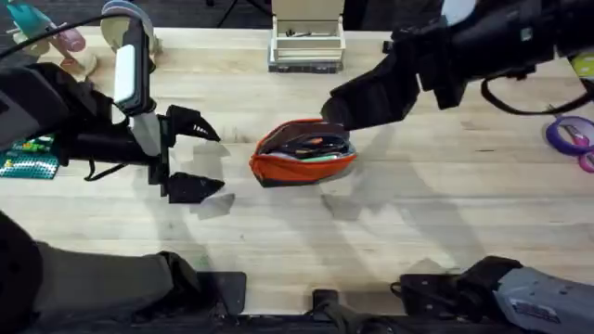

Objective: Unzip the bag, pick up the pens from the table one at a time and place them inside, then zip the bag closed.

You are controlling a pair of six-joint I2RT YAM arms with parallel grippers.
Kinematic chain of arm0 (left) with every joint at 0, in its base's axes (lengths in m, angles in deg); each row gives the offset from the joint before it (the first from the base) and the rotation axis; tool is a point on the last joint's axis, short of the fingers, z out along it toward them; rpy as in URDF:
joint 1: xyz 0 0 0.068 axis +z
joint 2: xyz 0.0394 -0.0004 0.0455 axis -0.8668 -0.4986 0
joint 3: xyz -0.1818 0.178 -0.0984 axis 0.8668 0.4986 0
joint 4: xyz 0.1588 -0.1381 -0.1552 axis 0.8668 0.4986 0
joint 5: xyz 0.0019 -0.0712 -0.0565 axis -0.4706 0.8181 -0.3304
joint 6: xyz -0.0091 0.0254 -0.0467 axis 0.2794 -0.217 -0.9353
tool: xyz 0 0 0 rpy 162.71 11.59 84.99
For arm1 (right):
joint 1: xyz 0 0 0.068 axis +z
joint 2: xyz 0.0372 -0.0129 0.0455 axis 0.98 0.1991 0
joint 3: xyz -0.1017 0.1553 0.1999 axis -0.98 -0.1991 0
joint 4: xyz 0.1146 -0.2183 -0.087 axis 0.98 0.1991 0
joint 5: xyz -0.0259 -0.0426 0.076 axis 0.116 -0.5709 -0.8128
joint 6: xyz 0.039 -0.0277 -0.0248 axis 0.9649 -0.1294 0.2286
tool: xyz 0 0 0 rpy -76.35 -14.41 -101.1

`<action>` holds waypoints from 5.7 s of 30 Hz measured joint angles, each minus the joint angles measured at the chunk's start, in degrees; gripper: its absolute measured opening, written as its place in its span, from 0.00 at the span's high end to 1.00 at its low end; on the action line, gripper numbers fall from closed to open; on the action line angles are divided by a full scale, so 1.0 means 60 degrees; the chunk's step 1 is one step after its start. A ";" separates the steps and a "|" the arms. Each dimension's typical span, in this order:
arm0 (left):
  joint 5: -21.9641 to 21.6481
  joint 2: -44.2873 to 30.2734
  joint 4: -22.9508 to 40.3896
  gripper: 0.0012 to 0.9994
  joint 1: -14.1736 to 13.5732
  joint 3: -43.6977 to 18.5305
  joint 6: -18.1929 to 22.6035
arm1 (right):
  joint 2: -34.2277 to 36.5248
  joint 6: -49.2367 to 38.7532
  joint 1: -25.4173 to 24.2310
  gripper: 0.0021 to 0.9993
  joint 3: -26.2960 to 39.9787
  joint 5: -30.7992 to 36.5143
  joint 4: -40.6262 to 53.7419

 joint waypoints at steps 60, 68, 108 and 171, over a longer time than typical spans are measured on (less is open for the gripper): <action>0.0000 0.0000 0.0000 0.01 0.0000 0.0000 0.0004 | 0.1697 0.5279 0.4998 0.00 -0.1814 0.4649 -0.3234; 0.0000 0.0000 0.0001 0.01 0.0000 0.0000 0.0004 | 0.1898 0.6192 0.4998 0.00 -0.1814 0.4698 -0.3272; 0.0000 0.0000 0.0000 0.01 0.0000 0.0000 0.0004 | 0.4442 0.7261 0.5002 0.25 -0.1818 0.5757 -0.4776; 0.0000 0.0000 0.0003 0.01 0.0000 0.0000 0.0004 | 0.3503 0.7230 0.4313 0.97 -0.1821 0.6151 -0.4721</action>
